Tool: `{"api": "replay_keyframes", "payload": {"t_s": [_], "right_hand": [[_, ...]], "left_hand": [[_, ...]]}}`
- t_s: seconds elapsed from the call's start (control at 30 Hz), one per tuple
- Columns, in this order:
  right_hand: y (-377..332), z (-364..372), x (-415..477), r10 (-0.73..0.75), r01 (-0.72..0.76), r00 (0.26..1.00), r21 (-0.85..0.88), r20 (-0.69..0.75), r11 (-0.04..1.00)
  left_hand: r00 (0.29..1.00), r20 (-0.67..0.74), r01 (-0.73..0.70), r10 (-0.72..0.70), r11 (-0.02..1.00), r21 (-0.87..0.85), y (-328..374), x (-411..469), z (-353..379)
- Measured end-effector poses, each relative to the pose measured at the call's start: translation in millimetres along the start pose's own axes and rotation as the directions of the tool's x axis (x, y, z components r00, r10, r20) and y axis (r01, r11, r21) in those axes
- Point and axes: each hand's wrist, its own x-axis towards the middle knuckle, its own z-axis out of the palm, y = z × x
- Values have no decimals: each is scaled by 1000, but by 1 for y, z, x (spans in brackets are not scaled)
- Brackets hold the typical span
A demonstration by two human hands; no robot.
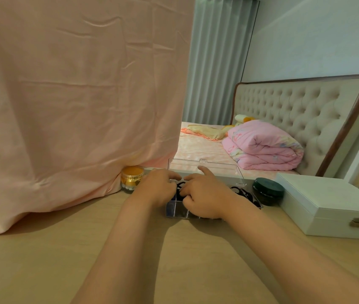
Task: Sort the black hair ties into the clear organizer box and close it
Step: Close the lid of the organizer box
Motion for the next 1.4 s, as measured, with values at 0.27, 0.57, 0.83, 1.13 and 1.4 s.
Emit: {"api": "replay_keyframes", "payload": {"t_s": [0.27,0.57,0.83,1.13,1.4], "right_hand": [[26,-32,-15,250,-160,962,517,-109,841],[115,-24,-35,542,-394,833,567,-113,723],[143,-4,-20,619,-476,777,754,118,453],[150,-11,-24,741,-236,664,911,-102,337],[121,-15,-81,593,-193,734,735,-332,650]], "left_hand": [[998,-55,-18,16,999,-38,11,-2,5],[993,-60,90,-99,987,-137,21,24,-3],[958,6,278,-288,918,-283,22,66,0],[941,-78,251,-329,834,-492,27,67,-21],[963,-258,10,-76,969,-248,44,-4,-19]]}}
